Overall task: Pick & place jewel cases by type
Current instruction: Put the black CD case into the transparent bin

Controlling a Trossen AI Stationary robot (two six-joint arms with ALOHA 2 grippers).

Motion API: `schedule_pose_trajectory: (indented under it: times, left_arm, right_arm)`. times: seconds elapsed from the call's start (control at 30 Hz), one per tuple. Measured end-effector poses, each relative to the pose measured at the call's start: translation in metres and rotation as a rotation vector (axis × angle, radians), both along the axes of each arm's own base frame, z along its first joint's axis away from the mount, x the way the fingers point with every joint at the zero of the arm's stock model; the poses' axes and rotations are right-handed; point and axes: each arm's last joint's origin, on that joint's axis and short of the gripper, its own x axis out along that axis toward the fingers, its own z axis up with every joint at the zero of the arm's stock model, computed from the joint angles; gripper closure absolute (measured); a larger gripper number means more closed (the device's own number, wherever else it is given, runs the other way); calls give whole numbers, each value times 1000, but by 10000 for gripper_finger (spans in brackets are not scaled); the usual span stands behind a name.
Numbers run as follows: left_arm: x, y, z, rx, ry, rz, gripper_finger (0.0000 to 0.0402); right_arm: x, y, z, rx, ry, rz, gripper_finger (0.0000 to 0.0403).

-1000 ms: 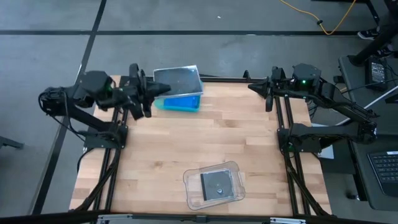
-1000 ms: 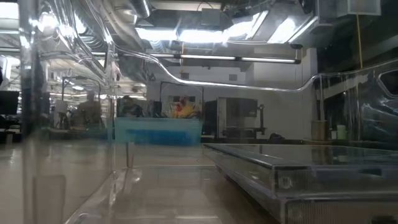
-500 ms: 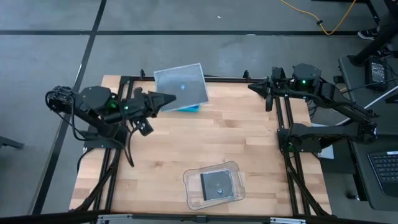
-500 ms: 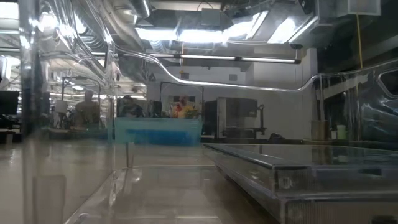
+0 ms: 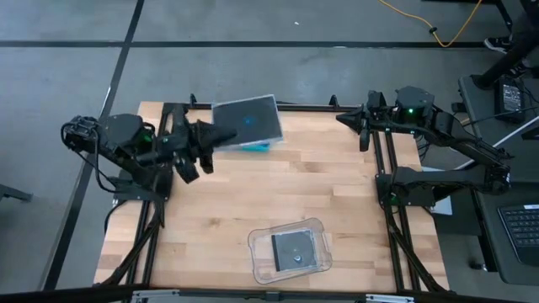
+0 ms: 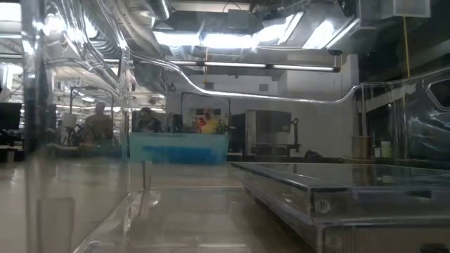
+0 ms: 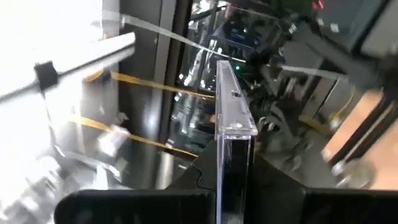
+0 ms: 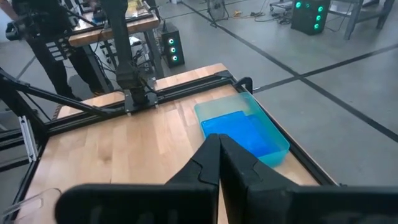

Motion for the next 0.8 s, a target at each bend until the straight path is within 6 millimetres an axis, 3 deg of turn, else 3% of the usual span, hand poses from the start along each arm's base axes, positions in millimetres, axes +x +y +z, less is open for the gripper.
schedule_pose_trajectory:
  times: [0.57,0.67,0.8]
  left_arm:
    - [0,35,3,-1344,-463,-131,391]
    - [1,37,2,-1620,-567,-172,391]
    - [4,36,1,-1853,-652,-209,391]
  right_arm:
    - [0,0,0,-24,8,8,397]
    - [-1,0,-2,-30,32,12,397]
    - [-2,1,-7,-52,91,28,397]
